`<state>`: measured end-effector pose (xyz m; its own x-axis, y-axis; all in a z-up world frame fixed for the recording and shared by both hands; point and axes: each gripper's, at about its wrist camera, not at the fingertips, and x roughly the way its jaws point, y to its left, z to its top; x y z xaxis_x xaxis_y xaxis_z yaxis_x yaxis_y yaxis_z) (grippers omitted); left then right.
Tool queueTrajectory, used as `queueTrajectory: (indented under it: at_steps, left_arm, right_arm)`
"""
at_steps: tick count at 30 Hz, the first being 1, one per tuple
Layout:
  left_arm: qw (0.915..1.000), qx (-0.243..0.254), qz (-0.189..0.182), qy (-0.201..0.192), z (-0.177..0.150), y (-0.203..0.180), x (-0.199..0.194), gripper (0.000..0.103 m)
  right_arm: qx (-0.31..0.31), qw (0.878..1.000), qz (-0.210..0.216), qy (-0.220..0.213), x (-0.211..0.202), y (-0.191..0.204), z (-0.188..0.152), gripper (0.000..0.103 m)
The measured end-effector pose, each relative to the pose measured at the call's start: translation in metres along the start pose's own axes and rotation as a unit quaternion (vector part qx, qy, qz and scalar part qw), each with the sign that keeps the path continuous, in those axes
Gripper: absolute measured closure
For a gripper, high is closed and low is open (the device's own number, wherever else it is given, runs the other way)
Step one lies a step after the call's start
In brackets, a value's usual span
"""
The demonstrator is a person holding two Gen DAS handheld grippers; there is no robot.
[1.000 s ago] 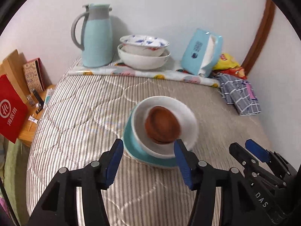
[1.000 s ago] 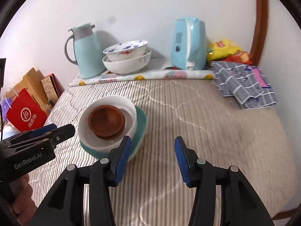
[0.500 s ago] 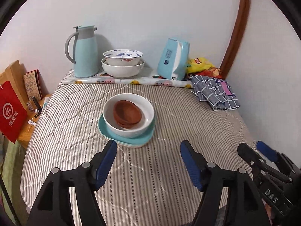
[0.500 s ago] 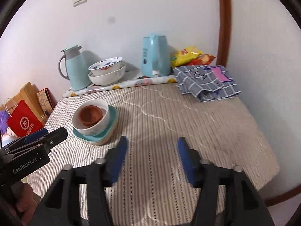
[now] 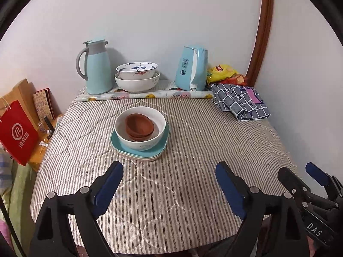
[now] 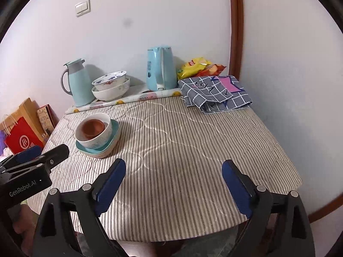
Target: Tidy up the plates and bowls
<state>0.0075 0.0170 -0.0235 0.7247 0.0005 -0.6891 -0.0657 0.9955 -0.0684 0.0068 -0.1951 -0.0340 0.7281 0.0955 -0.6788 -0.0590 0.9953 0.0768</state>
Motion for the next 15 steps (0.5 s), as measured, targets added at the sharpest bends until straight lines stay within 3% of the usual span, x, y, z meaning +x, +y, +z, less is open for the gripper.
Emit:
queueTrajectory:
  at_steps: [15]
  left_arm:
    - [0.9998, -0.006, -0.018, -0.01, -0.003, 0.0, -0.014, 0.015]
  right_arm:
    - [0.001, 1.0, -0.008, -0.012, -0.019, -0.002, -0.003, 0.013]
